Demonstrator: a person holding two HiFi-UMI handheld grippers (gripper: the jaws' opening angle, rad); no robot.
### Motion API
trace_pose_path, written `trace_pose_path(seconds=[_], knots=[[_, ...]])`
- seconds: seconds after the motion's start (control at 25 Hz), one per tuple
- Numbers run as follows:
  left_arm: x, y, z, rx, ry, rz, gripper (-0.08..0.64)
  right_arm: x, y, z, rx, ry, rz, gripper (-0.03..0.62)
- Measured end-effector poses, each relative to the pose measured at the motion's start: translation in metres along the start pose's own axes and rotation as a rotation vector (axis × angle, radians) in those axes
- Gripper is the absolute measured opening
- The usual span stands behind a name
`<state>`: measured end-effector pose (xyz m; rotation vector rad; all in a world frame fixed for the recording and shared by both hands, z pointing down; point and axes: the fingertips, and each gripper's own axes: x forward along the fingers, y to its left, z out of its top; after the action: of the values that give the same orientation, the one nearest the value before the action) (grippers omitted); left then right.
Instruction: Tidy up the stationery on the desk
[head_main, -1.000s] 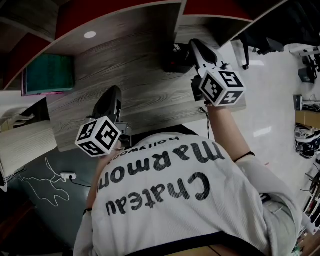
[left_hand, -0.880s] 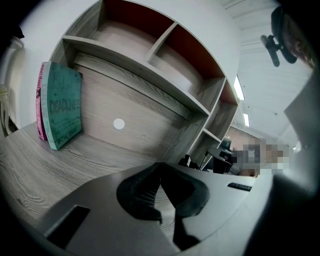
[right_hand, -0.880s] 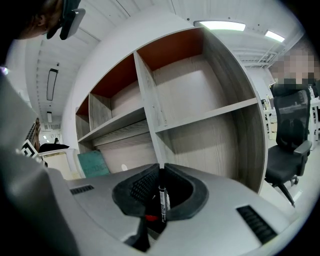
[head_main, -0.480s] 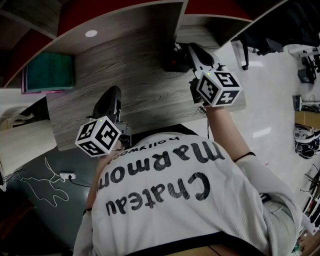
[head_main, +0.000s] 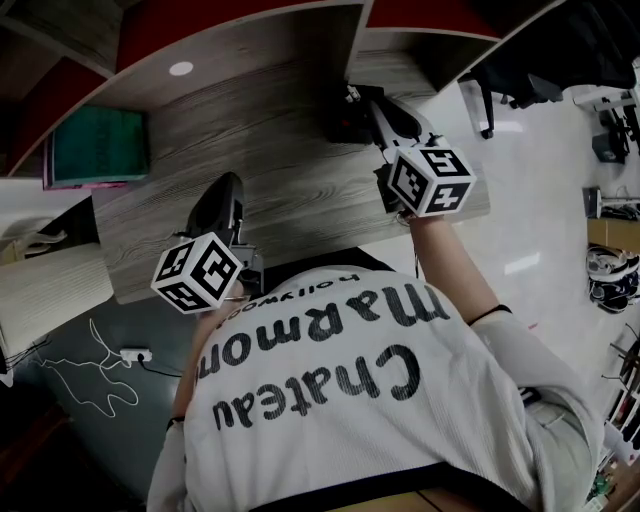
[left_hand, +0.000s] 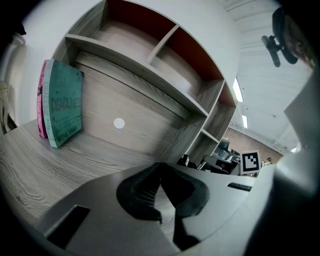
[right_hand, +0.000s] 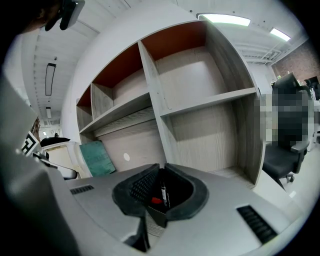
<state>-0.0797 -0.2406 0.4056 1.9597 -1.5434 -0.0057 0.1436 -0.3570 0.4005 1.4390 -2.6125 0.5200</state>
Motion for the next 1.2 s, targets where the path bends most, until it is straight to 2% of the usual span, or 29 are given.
trace_pose_path(seconds=[1.2], knots=[[-0.003, 0.001, -0.006, -0.007, 0.004, 0.006, 0.015, 0.004, 0.003, -0.032, -0.005, 0.103, 0.023, 0.044]])
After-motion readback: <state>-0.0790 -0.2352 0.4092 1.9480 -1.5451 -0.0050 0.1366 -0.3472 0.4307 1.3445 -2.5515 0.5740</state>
